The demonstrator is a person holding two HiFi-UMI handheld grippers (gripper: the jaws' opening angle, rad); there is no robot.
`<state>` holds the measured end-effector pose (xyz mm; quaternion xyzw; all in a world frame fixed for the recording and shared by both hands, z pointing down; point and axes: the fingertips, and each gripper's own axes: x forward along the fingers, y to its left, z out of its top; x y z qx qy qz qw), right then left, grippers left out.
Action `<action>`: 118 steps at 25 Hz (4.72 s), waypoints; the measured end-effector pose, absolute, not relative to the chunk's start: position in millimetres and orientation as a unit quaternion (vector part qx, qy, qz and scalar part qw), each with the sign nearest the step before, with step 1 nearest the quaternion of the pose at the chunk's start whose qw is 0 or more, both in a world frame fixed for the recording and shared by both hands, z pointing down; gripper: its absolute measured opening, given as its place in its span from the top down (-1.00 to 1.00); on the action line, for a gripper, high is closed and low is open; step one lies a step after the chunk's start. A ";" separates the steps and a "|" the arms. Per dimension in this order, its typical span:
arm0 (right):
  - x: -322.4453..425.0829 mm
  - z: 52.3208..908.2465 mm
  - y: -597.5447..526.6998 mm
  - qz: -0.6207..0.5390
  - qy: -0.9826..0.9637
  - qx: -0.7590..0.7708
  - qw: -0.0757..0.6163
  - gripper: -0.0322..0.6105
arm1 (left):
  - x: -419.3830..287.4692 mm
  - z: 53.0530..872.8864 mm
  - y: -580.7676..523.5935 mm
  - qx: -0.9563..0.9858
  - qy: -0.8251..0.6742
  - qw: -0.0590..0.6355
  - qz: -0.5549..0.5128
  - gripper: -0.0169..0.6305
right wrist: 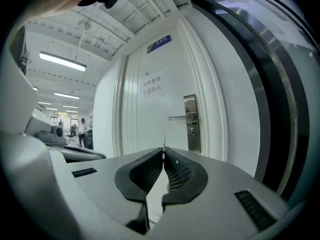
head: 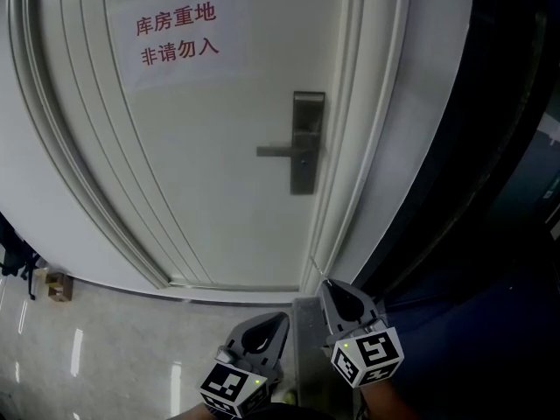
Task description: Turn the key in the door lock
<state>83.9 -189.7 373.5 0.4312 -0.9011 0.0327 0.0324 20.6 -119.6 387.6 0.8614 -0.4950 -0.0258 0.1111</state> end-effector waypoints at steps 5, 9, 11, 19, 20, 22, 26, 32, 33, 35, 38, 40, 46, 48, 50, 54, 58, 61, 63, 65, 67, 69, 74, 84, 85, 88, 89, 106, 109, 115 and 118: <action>75.3 360.7 -243.2 0.006 -0.889 0.457 0.032 0.84 | 8.9 382.6 -159.4 0.868 -0.486 0.100 -0.026 0.93; 64.8 362.9 -284.7 -0.006 -0.878 0.477 0.037 0.84 | -1.5 375.1 -195.8 0.873 -0.479 0.087 -0.031 0.93; 61.7 363.8 -307.6 -0.042 -0.867 0.493 0.056 0.84 | -4.5 374.5 -211.6 0.876 -0.474 0.088 -0.032 0.93; 41.7 375.9 -399.8 -0.331 -0.746 0.529 0.232 0.84 | -26.9 391.3 -260.5 0.881 -0.463 0.100 -0.013 0.93; 37.2 378.4 -406.4 -0.367 -0.726 0.524 0.252 0.84 | -30.1 393.1 -265.2 0.880 -0.463 0.102 -0.012 0.93; 28.1 382.7 -416.7 -0.428 -0.688 0.512 0.283 0.84 | -35.3 395.5 -273.9 0.880 -0.463 0.104 -0.011 0.93; 19.8 390.0 -430.5 -0.485 -0.639 0.500 0.327 0.84 | -42.4 393.1 -286.0 0.880 -0.462 0.106 -0.014 0.93; 25.4 395.8 -442.7 -0.496 -0.612 0.498 0.363 0.84 | -49.1 390.7 -294.4 0.883 -0.458 0.103 -0.018 0.93; 24.7 395.9 -443.9 -0.497 -0.611 0.497 0.365 0.84 | -49.8 390.7 -295.1 0.883 -0.456 0.104 -0.019 0.93; 22.6 396.6 -446.5 -0.499 -0.609 0.494 0.369 0.84 | -50.1 390.8 -296.2 0.885 -0.454 0.103 -0.020 0.93; 20.5 397.6 -450.0 -0.502 -0.604 0.493 0.375 0.84 | -49.9 390.9 -297.0 0.887 -0.450 0.104 -0.023 0.93; 20.9 397.4 -452.9 -0.502 -0.599 0.495 0.380 0.84 | -50.4 391.0 -297.6 0.887 -0.448 0.104 -0.023 0.93; 17.1 397.0 -461.1 -0.502 -0.577 0.495 0.412 0.84 | -52.7 391.8 -300.8 0.888 -0.446 0.107 -0.027 0.93; 15.2 395.6 -462.6 -0.500 -0.568 0.497 0.424 0.84 | -53.0 392.1 -301.9 0.888 -0.445 0.108 -0.029 0.93; 14.8 394.3 -463.9 -0.494 -0.562 0.500 0.437 0.84 | -53.1 392.6 -303.0 0.888 -0.445 0.109 -0.031 0.93; 15.5 392.8 -466.1 -0.486 -0.545 0.496 0.469 0.84 | -51.6 394.1 -305.0 0.890 -0.441 0.110 -0.031 0.93; 8.4 398.0 -464.5 -0.480 -0.547 0.479 0.492 0.84 | -46.8 394.3 -307.4 0.892 -0.437 0.112 -0.033 0.93; 5.1 397.5 -463.4 -0.470 -0.558 0.480 0.489 0.84 | -49.4 391.5 -309.9 0.889 -0.442 0.115 -0.039 0.93; 5.4 397.3 -463.2 -0.477 -0.553 0.481 0.485 0.84 | -53.5 388.9 -310.4 0.886 -0.448 0.113 -0.043 0.93; 11.2 396.2 -464.5 -0.479 -0.546 0.487 0.485 0.84 | -59.0 387.6 -310.1 0.882 -0.456 0.110 -0.045 0.93; 17.4 393.3 -466.6 -0.472 -0.542 0.493 0.490 0.84 | -64.4 388.1 -310.7 0.878 -0.463 0.111 -0.045 0.93; 17.9 392.0 -467.4 -0.469 -0.538 0.494 0.496 0.84 | -68.0 388.4 -311.3 0.875 -0.468 0.111 -0.046 0.93; 13.4 392.1 -467.5 -0.470 -0.527 0.504 0.497 0.84 | -73.5 386.3 -308.7 0.871 -0.475 0.110 -0.051 0.93; 7.8 391.8 -471.4 -0.530 -0.473 0.476 0.519 0.84 | -75.7 386.0 -303.3 0.868 -0.482 0.109 -0.056 0.93; 7.2 392.0 -471.8 -0.520 -0.482 0.482 0.515 0.84 | -74.9 386.2 -302.6 0.868 -0.481 0.109 -0.056 0.93; 3.0 389.0 -472.9 -0.474 -0.527 0.510 0.488 0.84 | -72.3 385.5 -300.6 0.869 -0.480 0.109 -0.058 0.93; 1.6 388.4 -473.8 -0.467 -0.534 0.515 0.482 0.84 | -71.7 384.9 -299.9 0.869 -0.479 0.109 -0.058 0.93; -9.1 391.3 -497.0 -0.513 -0.525 0.483 0.477 0.84 | -89.6 389.9 -305.1 0.858 -0.498 0.115 -0.060 0.93; -8.7 392.4 -496.5 -0.514 -0.531 0.485 0.467 0.84 | -85.7 388.6 -305.8 0.860 -0.494 0.115 -0.061 0.93; -9.9 393.6 -492.8 -0.527 -0.535 0.477 0.457 0.83 | -79.6 387.6 -304.9 0.862 -0.490 0.116 -0.061 0.93; -9.6 392.7 -488.2 -0.533 -0.535 0.474 0.453 0.83 | -76.6 387.9 -304.3 0.863 -0.488 0.116 -0.060 0.93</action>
